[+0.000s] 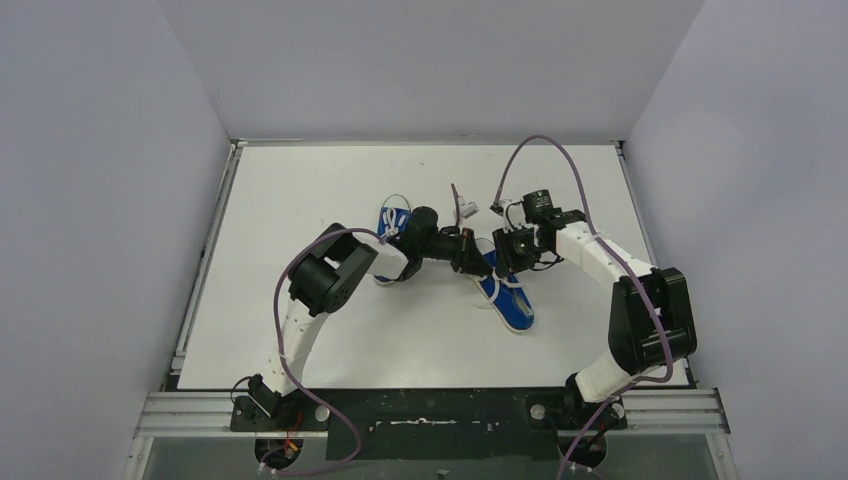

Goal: Tie the shoes
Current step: Cross the shoelace with the shoelace.

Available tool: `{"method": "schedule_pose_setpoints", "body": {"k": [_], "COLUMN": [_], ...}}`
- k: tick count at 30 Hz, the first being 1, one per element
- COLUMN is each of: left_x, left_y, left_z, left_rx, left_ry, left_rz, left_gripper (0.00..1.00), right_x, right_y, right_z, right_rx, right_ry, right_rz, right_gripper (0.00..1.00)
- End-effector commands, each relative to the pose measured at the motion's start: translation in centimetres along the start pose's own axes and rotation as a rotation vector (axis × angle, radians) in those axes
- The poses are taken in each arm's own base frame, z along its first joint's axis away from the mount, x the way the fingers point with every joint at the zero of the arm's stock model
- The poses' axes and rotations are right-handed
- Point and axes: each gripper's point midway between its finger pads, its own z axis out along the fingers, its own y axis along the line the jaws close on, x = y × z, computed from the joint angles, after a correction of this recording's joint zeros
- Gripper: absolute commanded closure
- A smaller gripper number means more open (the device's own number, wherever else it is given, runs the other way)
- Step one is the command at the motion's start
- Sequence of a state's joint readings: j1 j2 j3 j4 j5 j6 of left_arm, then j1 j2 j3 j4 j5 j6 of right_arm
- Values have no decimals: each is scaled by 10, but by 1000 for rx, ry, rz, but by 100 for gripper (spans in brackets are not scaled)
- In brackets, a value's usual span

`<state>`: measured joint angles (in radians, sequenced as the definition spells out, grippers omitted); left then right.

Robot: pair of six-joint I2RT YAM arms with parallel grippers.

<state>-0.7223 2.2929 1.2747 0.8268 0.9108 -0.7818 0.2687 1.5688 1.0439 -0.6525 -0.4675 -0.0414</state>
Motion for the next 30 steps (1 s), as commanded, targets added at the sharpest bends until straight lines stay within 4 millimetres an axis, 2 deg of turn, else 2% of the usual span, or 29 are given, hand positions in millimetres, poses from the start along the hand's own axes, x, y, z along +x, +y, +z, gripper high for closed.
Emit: {"method": "schedule_pose_setpoints", "body": {"k": [1,5,10,14,15,17,20,21,25,28,30], "left_x": [-24,-27,-22,-16,-16,-15,-15,-14,-8,-10,-11], "left_y": [-29,-29,-29,-28,-27,-23,-17,-15,-8,-7,-5], "left_z": [3,3,4,3,2,-5,-19,-23,-28,-29,-28], "left_rx": [91,88,92,81,74,48,12,6,-1,-2,-8], "left_ry": [-37,-45,-31,-22,-23,-32,-46,-45,-28,-37,-43], "left_rz": [116,121,112,104,101,94,87,87,77,73,69], "left_gripper": [100,100,100,100,96,77,56,54,52,60,63], "right_x": [-15,-14,-27,-42,-42,-40,-35,-33,-30,-29,-30], "right_y": [-5,-3,-4,-2,-3,-4,-3,-3,-2,-2,-1], "right_z": [4,4,-2,-13,-14,-16,-17,-17,-16,-18,-19], "right_rx": [23,13,38,54,61,62,49,47,43,45,43], "right_ry": [-31,-35,-83,-134,-131,-125,-122,-120,-122,-116,-114], "right_rz": [-37,-35,-30,-22,-17,-10,-3,0,21,26,20], "right_gripper": [80,82,100,100,100,100,100,100,100,94,96]}}
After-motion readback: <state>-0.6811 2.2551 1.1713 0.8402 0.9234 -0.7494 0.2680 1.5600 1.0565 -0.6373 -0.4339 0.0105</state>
